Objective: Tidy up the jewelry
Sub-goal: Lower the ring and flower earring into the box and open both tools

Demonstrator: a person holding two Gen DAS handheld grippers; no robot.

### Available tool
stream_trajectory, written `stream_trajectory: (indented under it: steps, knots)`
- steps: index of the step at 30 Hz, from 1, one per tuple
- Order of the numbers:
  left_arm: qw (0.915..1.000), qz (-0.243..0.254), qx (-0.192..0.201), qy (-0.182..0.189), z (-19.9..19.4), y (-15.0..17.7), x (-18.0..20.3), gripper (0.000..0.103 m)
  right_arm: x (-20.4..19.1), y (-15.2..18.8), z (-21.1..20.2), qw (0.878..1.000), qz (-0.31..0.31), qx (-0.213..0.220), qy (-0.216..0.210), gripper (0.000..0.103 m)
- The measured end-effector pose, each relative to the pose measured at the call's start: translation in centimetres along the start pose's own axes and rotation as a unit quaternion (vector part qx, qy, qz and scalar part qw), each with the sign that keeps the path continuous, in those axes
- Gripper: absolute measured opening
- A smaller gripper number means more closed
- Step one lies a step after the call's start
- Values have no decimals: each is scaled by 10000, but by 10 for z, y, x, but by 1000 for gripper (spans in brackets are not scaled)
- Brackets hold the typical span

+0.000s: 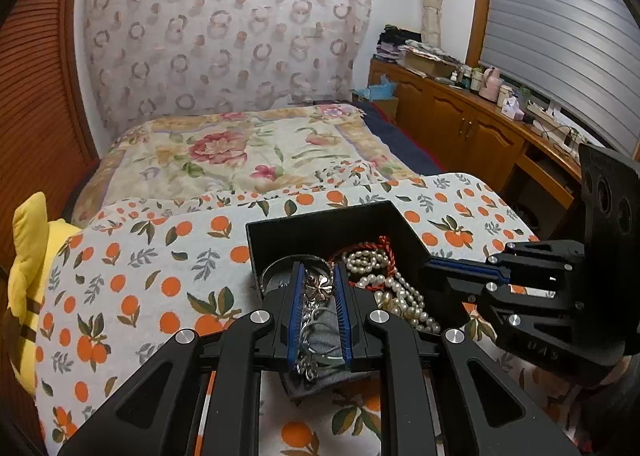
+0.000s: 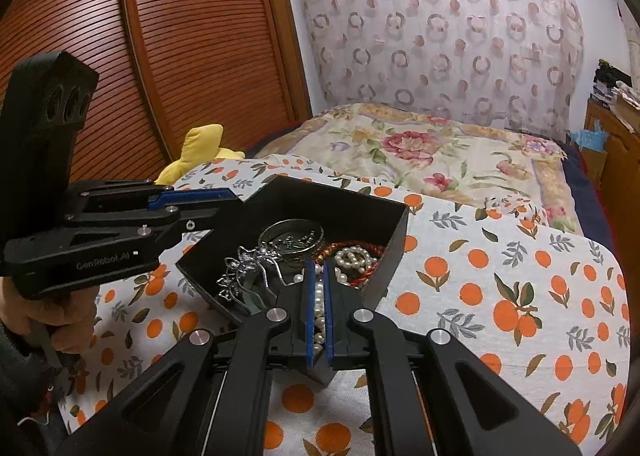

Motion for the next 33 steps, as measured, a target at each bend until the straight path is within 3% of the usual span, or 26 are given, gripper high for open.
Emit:
stream_trajectory:
  steps: [18,20,21,22,26,33]
  knots:
    - [10000,77,55,28,11,-12,2,14,11,-1,-6,9997,102,145,154,5]
    - [10000,74,63,17,11,-13,2,26,12,-1,-7,9997,106,153,164,5]
    - [9999,79,83,-1,10,-13,1,38,13,-2,-8,9997,113,155,166,5]
    - [9999,88,109,-21,9,-13,2,44,13,-2,-8,9997,120,159,171,5]
    - [9998,71,145,-69,6,-13,1,51,14,-4,-11,9995,122,184,203,5]
    - [9994,-58,226,-251,-11,-3,-7,74,9,-5,-25,9990,102,308,304,5]
Point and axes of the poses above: each gripper's, at about its wrist camera, not at the fingertips, and z roughly the way its jaws point, x to its right, y to its underside, the point moved 4 cm from there along z, roughly the way its jaws point, and after that the axes turned 10 degrees about z, right-handed, at the moved point
